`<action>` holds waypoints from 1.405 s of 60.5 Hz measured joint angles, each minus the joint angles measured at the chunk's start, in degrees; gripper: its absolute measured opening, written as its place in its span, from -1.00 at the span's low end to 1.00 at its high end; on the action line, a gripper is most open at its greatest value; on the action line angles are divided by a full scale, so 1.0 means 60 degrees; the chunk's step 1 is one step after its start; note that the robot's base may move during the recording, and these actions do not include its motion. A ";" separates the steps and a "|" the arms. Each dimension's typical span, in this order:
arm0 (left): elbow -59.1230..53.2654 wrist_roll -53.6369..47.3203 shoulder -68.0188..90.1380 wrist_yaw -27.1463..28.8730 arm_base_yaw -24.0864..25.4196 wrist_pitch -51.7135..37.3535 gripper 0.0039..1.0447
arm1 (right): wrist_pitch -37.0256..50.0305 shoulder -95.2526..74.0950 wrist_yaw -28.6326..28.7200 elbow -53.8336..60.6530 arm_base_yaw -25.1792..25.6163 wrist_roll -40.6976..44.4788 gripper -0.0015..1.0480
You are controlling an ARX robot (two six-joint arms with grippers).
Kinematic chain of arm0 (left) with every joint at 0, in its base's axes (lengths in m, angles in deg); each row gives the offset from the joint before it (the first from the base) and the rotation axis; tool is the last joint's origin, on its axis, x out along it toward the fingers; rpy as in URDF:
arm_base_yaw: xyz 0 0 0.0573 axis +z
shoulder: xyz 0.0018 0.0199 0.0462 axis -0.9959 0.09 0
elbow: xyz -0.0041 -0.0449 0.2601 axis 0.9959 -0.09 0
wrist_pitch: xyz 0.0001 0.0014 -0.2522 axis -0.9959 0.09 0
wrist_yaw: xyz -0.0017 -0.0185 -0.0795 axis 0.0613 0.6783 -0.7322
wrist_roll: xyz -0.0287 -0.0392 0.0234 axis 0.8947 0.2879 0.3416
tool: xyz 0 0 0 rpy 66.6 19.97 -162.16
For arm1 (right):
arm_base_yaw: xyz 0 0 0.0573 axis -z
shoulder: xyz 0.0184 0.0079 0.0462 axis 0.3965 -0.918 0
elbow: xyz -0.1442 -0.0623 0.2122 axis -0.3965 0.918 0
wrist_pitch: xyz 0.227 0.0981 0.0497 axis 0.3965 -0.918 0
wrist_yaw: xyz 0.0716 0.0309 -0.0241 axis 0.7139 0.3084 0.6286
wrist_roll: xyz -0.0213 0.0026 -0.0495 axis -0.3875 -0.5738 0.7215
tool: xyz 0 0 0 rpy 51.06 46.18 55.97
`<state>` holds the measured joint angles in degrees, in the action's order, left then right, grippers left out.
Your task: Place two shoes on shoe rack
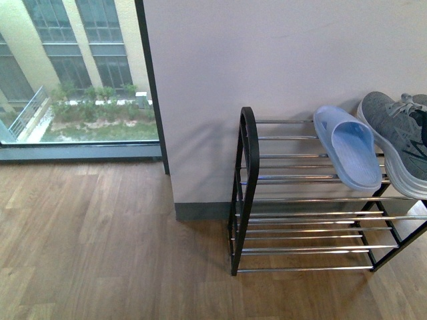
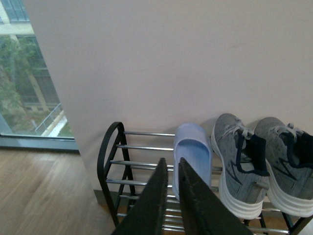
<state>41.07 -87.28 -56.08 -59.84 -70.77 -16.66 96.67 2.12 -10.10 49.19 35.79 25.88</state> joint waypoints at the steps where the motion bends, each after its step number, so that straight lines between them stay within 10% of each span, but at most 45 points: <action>1: -0.0004 0.0000 0.0000 -0.0004 0.0000 0.0000 -0.97 | -0.0135 0.0168 -0.0066 0.0036 -0.0076 0.0029 -0.97; 33: -0.0004 0.0000 -0.0004 -0.0007 0.0000 0.0000 -0.97 | -0.3311 0.3814 -0.1872 0.0146 -0.1989 0.0036 -0.97; 85: -0.0004 0.0000 -0.0004 -0.0004 0.0000 0.0000 -0.97 | -0.6189 0.6772 -0.1942 0.0149 -0.2036 0.0036 -0.97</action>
<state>41.04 -87.28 -56.11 -59.87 -70.77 -16.66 59.53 42.75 -21.75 50.09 23.57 26.10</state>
